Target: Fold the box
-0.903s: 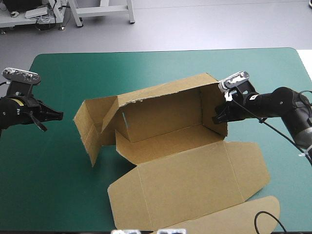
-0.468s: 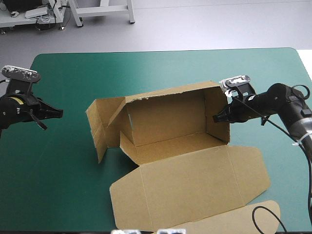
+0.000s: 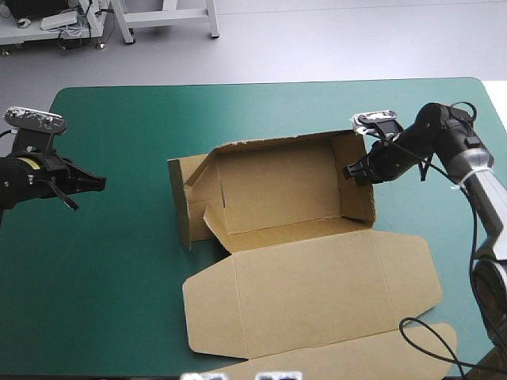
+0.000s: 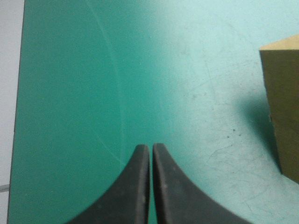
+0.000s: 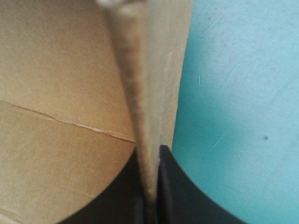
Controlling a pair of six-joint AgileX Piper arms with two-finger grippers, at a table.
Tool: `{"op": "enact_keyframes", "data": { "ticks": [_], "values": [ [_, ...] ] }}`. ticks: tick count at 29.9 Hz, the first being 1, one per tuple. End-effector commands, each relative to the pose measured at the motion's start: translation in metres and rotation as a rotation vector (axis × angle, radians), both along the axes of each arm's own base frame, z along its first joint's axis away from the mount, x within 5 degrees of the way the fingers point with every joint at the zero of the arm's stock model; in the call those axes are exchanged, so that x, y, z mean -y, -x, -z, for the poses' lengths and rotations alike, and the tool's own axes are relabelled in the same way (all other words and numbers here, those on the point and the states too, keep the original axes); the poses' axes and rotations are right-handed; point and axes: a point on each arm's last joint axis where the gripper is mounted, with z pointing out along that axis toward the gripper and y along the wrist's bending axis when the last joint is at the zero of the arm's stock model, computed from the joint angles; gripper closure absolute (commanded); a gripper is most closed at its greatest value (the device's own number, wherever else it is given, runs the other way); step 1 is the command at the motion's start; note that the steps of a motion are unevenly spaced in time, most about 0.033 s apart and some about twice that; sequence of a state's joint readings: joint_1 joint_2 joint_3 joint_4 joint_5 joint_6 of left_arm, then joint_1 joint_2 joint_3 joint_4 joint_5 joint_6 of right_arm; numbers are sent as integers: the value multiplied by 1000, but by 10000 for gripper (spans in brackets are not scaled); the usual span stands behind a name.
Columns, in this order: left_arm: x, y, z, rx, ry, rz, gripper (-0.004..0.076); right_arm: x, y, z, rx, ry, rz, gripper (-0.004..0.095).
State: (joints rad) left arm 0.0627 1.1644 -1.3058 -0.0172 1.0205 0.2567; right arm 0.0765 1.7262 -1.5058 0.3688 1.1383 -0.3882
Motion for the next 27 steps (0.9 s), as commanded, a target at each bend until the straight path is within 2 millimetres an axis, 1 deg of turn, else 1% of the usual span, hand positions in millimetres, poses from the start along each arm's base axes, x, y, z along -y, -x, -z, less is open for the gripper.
{"op": "enact_keyframes", "data": {
  "ticks": [1,3,5,8,10,12,16,18,21,23,24,27],
  "values": [
    [2,3,-16,102,18,6,717,1,-17,-9,-4,-14,22,924],
    [2,3,-16,102,18,6,717,2,-28,0,-48,2,38,924],
    [2,3,-16,105,18,6,717,2,-36,14,-99,17,48,924],
    [2,3,-16,103,18,6,717,1,-44,34,-156,13,45,924],
    [2,3,-16,103,17,7,717,0,-46,40,-172,12,43,924],
    [2,3,-16,102,15,9,717,-2,-47,43,-176,17,33,924],
    [2,3,-16,102,13,11,717,-5,-47,41,-167,0,13,912],
    [2,3,-16,102,13,11,717,-7,-47,40,-159,-19,-6,878],
    [2,3,-16,102,13,11,717,-9,-48,36,-141,-45,-27,748],
    [2,3,-16,101,13,11,717,-10,-49,30,-122,-56,-26,621],
    [2,3,-16,101,13,11,716,-10,-51,27,-109,-59,-27,540],
    [2,3,-16,100,4,19,717,-10,-52,8,-54,-67,-16,293]
  ]
}}
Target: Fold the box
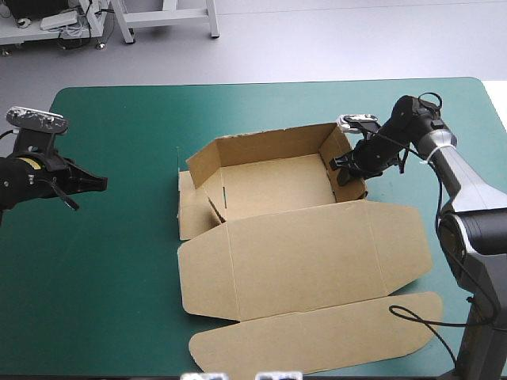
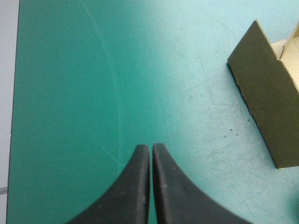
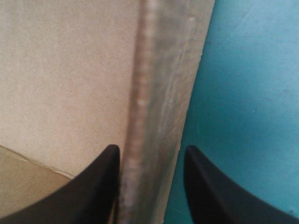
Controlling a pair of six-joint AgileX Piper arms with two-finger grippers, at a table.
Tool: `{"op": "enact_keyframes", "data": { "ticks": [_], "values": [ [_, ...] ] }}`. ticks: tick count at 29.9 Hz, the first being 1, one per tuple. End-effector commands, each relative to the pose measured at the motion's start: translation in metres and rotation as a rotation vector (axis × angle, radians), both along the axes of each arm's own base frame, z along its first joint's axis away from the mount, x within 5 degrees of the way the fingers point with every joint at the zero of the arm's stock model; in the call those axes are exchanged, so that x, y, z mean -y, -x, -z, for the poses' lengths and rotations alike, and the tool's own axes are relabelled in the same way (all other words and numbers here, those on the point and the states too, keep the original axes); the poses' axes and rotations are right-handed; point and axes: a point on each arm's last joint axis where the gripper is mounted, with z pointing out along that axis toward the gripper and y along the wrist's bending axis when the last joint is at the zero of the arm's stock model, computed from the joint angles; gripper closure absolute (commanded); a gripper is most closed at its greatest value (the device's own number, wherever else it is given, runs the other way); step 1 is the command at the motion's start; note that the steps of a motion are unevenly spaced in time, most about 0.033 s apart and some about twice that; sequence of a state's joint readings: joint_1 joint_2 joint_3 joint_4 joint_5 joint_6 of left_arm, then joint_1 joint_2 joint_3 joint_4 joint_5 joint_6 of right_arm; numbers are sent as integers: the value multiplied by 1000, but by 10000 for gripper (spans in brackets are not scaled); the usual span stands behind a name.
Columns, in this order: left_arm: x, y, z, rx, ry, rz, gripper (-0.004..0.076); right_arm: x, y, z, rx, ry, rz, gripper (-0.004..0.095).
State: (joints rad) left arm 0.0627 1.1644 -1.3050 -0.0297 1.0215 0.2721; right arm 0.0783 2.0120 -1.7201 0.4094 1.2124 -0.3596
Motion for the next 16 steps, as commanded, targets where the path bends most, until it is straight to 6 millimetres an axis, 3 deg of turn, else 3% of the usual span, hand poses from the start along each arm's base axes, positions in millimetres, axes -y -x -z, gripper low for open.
{"op": "enact_keyframes", "data": {
  "ticks": [1,4,9,16],
  "values": [
    [1,3,-16,102,4,5,717,-1,7,-55,124,-29,-5,225],
    [2,3,-16,102,8,6,716,0,10,-80,194,-36,8,110],
    [2,3,-16,102,8,6,717,1,22,-115,288,-43,15,97],
    [2,3,-16,102,8,6,716,-2,33,-127,321,51,21,97]
  ]
}}
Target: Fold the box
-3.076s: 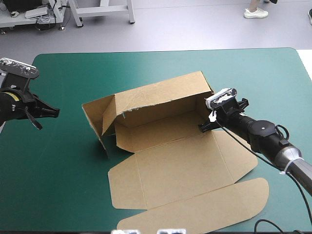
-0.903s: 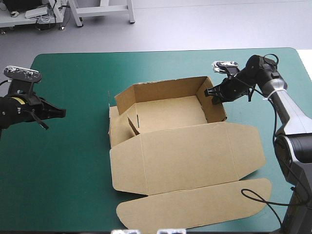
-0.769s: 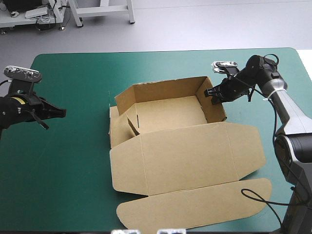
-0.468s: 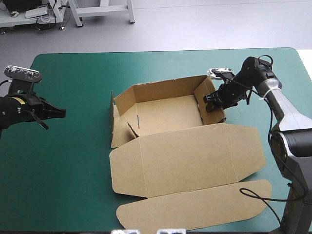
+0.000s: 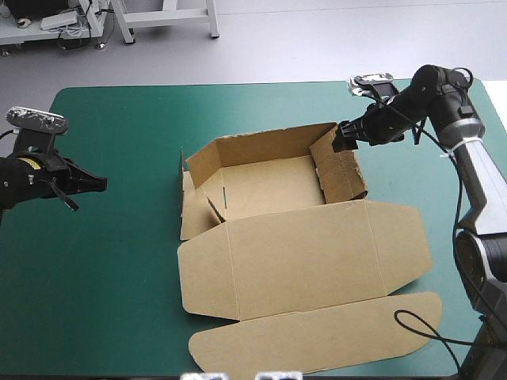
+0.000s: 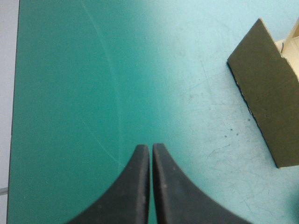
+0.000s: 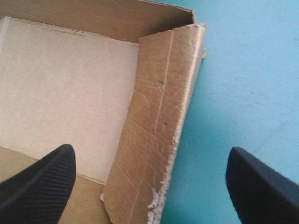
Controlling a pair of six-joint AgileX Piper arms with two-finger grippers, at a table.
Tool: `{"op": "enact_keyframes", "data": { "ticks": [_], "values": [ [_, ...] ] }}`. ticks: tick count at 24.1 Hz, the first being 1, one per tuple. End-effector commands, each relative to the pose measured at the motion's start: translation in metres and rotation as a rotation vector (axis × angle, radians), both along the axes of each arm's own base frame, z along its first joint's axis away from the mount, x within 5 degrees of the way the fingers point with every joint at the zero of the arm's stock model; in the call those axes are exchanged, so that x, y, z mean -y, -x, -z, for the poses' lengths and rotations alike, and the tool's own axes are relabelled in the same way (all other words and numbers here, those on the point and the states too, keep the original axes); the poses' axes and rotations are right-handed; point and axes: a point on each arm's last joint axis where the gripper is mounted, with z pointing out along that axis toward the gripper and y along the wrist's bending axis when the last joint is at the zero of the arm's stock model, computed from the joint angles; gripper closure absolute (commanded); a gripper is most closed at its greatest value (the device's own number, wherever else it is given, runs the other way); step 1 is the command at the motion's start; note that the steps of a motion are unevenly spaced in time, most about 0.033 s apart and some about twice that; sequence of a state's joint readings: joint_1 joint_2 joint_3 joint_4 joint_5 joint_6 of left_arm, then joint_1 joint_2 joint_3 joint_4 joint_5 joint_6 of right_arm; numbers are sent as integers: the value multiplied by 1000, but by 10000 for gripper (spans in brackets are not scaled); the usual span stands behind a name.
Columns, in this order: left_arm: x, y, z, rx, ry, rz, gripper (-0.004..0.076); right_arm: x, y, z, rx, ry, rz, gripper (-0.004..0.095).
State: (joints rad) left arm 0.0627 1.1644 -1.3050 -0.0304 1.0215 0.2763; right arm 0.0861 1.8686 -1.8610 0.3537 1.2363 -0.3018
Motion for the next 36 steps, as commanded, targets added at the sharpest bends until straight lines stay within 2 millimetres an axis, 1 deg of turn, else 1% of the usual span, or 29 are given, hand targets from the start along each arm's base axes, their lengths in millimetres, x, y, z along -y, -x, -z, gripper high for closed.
{"op": "enact_keyframes", "data": {
  "ticks": [1,5,7,9,14,20,21,22,23,24,25,27,28,29,30,35,36],
  "values": [
    [1,3,-16,102,10,3,716,-9,17,-30,77,68,-12,97],
    [1,3,-16,104,10,3,717,-30,20,-24,84,176,-64,97],
    [1,3,-16,102,10,3,717,-39,19,-18,78,212,-89,97],
    [2,3,-15,95,10,3,716,-43,16,-12,64,224,-88,97],
    [2,4,-14,78,17,7,717,-41,5,8,13,263,-37,97],
    [3,4,-14,79,20,23,717,-46,-10,40,-65,269,-43,97],
    [4,4,-14,79,22,24,717,-46,-11,42,-71,269,-42,99],
    [4,4,-14,79,22,24,717,-47,-13,47,-82,272,-43,137],
    [4,4,-14,79,21,25,717,-47,-13,48,-84,273,-43,176],
    [4,4,-14,77,21,25,717,-47,-14,50,-89,274,-44,293],
    [4,4,-14,77,21,25,717,-47,-14,51,-91,274,-44,366],
    [4,4,-14,76,24,25,717,-47,-14,51,-90,278,-44,661],
    [4,4,-14,78,28,26,717,-47,-14,51,-89,279,-48,761],
    [5,4,-14,81,41,29,717,-47,-14,51,-87,281,-54,885],
    [6,4,-15,82,49,31,717,-47,-14,51,-87,281,-54,922],
    [6,4,-15,83,56,35,717,-47,-14,51,-83,286,-68,926],
    [6,4,-15,83,56,35,717,-47,-14,48,-77,285,-67,926]
  ]
}}
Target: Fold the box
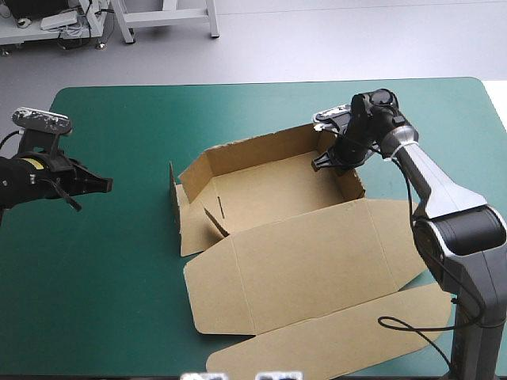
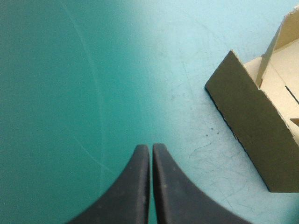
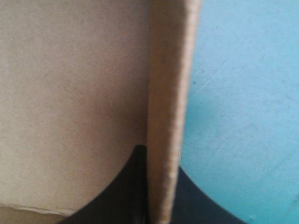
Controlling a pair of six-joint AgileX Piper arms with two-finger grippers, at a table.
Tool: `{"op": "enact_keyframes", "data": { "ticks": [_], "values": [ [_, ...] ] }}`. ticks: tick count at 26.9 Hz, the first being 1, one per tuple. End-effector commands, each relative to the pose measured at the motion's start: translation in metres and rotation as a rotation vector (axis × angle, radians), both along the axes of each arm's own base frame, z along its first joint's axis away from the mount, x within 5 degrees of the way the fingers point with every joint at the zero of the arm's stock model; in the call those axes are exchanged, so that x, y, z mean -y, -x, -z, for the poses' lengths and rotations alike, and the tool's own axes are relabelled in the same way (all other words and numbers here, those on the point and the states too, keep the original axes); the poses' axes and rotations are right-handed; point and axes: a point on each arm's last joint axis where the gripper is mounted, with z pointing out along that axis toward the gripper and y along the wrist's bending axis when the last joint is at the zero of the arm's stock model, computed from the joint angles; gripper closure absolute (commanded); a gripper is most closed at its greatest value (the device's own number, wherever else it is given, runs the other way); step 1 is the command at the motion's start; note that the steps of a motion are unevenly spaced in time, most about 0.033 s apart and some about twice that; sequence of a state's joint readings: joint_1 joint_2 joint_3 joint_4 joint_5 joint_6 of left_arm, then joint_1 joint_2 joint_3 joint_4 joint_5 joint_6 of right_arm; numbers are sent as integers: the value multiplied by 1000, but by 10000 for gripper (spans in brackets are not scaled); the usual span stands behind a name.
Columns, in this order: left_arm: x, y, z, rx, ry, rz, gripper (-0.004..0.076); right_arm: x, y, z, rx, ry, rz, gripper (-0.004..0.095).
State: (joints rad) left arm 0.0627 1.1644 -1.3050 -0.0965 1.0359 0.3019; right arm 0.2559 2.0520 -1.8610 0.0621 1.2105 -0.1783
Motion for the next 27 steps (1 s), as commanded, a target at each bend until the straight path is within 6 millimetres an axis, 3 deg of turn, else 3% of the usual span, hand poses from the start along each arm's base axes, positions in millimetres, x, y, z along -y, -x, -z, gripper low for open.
{"op": "enact_keyframes", "data": {
  "ticks": [1,11,18,21,27],
  "values": [
    [1,3,-15,92,12,-3,717,6,11,-36,60,3,-22,925],
    [0,3,-15,92,1,-5,717,13,32,-82,169,-23,-20,926],
    [-13,0,-8,59,-83,-125,717,17,58,-125,272,-66,-48,926],
    [-18,-6,7,30,-107,-174,717,24,65,-137,300,-82,-33,926],
    [-28,-25,76,9,-85,-263,716,63,75,-165,351,-346,7,926]
  ]
}}
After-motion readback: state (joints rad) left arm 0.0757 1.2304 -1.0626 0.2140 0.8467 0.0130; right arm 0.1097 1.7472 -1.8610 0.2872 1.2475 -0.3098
